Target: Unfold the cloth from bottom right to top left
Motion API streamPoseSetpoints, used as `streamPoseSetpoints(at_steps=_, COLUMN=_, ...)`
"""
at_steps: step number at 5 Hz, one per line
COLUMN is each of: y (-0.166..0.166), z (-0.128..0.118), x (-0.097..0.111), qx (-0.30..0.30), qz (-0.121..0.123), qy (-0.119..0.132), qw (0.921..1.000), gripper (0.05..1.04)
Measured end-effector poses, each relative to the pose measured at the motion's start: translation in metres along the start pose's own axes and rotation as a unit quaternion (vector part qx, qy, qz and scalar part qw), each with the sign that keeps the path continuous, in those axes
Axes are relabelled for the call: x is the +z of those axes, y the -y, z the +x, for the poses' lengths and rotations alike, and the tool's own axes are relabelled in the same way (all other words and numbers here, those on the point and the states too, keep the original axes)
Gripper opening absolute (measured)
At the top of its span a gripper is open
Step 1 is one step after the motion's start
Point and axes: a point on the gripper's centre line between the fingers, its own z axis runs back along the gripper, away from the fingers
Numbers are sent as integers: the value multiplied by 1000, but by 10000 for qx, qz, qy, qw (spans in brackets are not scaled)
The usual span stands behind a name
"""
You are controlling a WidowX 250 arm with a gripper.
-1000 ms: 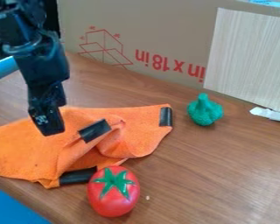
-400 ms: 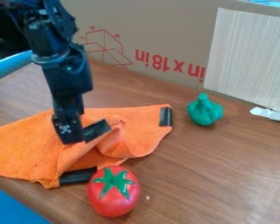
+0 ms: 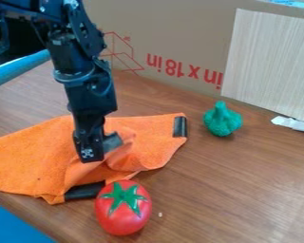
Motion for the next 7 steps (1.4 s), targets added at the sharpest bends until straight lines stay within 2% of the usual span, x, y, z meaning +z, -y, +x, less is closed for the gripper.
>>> streamPoseSetpoints(at_steps=1, y=-1, z=1, x=0, qx=70, qz=32, qy=20, qw=10000, gripper=351)
streamPoseSetpoints(at_steps=2, y=0, z=1, x=0, qx=74, qz=15, qy=18, qw=10000, gripper=138)
streamPoseSetpoints(at_steps=3, y=0, z=1, x=-2, qx=96, qz=-27, qy=-1, qw=9999, gripper=54)
streamPoseSetpoints(at_steps=4, y=-2, z=2, x=-3, qx=104, qz=-60, qy=-20, qw=9999, gripper=71)
streamPoseSetpoints(at_steps=5, y=-2, z=2, x=-4, qx=152, qz=-150, qy=-62, qw=9998, gripper=222)
streamPoseSetpoints(at_steps=6, y=-5, z=4, x=-2, qx=160, qz=-115, qy=-31, qw=9998, gripper=477)
streamPoseSetpoints(at_steps=7, y=-6, z=6, x=-1, qx=167, qz=-142, qy=-15, qw=9998, gripper=786)
